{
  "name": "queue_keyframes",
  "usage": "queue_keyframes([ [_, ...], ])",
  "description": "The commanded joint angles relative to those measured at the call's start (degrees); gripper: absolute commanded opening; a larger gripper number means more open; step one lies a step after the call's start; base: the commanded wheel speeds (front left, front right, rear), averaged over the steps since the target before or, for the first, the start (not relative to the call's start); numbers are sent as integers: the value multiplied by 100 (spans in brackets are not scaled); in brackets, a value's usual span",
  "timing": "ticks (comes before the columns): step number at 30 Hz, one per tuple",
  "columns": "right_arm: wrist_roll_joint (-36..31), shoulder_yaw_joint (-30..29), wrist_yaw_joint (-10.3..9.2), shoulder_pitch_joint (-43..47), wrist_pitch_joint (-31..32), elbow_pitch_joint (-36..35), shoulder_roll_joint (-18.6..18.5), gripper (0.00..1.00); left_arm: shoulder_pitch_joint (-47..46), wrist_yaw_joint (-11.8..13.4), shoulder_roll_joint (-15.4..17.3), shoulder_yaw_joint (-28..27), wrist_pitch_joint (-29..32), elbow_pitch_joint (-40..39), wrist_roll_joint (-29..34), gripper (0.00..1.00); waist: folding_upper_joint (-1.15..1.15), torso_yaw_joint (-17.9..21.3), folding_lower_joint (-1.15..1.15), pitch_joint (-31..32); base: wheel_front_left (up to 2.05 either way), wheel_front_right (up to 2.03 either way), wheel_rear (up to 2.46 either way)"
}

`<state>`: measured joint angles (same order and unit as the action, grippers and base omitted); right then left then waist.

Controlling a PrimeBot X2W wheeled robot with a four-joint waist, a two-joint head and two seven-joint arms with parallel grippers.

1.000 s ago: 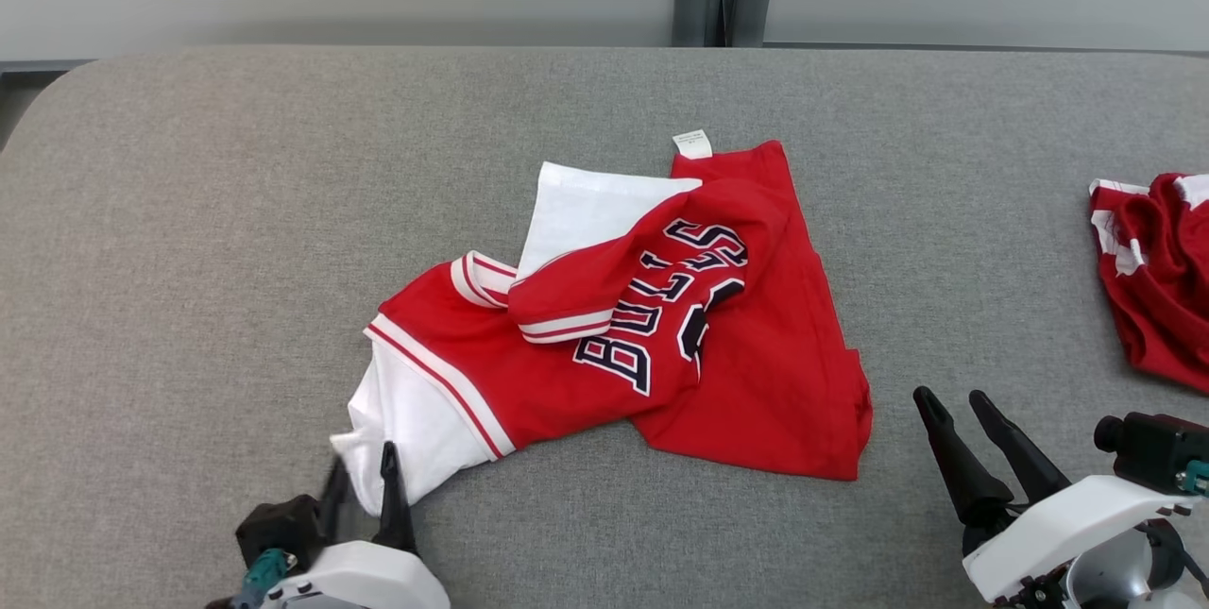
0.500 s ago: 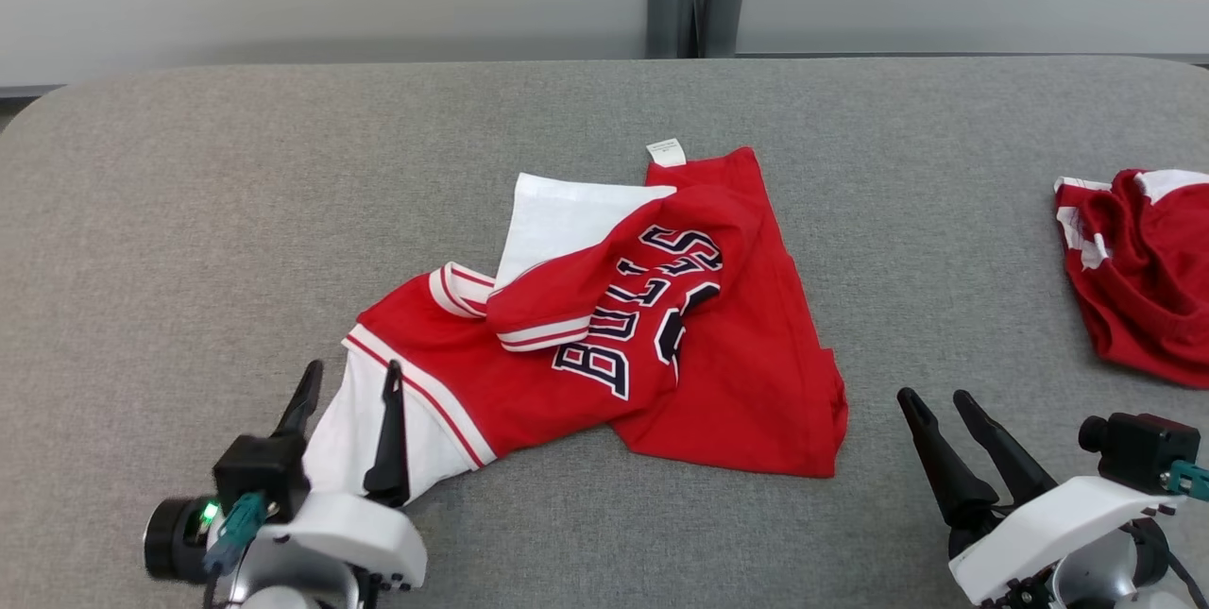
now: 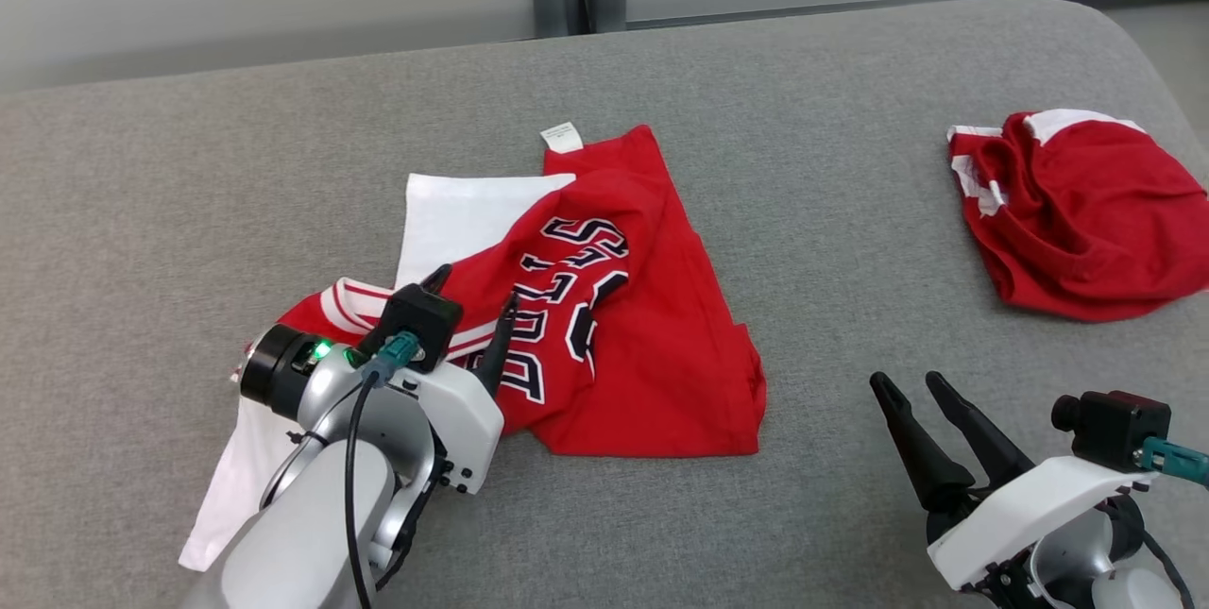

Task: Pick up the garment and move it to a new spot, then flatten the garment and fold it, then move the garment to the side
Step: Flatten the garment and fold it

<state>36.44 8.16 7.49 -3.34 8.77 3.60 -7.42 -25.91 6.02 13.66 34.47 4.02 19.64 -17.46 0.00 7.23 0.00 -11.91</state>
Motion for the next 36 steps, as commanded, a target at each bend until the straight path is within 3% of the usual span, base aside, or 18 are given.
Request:
queue_keyframes([
  [1, 28, 3, 1, -68, -52, 23, -48, 100, -194, -22, 33, -28, 29, 279, 28, 100, 0, 169, 0, -69, 0, 0, 0],
  [4, 48, 25, 1, -66, -88, 43, -61, 100, -355, -20, 29, -38, -14, 664, 41, 96, 0, 260, 0, -93, 0, 0, 0],
  [5, 57, 23, 1, -58, -106, 51, -69, 100, -393, -41, 13, -49, -41, 781, 12, 36, 0, 274, 0, -97, 0, 0, 0],
  [6, 64, 26, 1, -53, -112, 54, -72, 100, -438, -54, 14, -62, -74, 885, -9, 9, 0, 288, 0, -101, 0, 0, 0],
  [7, 64, 26, 1, -53, -112, 54, -72, 100, -438, -54, 14, -62, -74, 885, -9, 9, 0, 288, 0, -101, 0, 0, 0],
  [8, 69, 31, 1, -45, -125, 57, -78, 100, -486, -46, 26, -79, -107, 992, -13, 0, 0, 297, 0, -104, 0, 0, 0],
  [13, 60, 30, 1, -53, -153, 72, -80, 100, -727, -21, 102, -255, -305, 1400, -114, 0, 0, 268, 0, -118, 0, 0, 0],
  [18, 43, 97, 1, -121, -106, 58, -90, 100, -1044, 83, 384, -671, -528, 1613, -304, 0, 0, 182, 0, -149, 0, 0, 0],
  [25, 48, 210, 1, -218, -77, 44, -100, 100, -1388, -60, 860, -1278, -500, 1945, -806, 0, 0, 167, 0, -264, 0, 0, 0],
  [32, 86, 326, 1, -328, -112, 83, -142, 100, -1509, 122, 1248, -1663, -526, 2273, -1013, 0, 0, 248, 0, -351, 0, 0, 0],
  [36, 107, 365, 1, -344, -143, 123, -151, 100, -1428, 195, 1304, -1745, -485, 2446, -1098, 0, 0, 258, 0, -379, 0, 0, 0],
])
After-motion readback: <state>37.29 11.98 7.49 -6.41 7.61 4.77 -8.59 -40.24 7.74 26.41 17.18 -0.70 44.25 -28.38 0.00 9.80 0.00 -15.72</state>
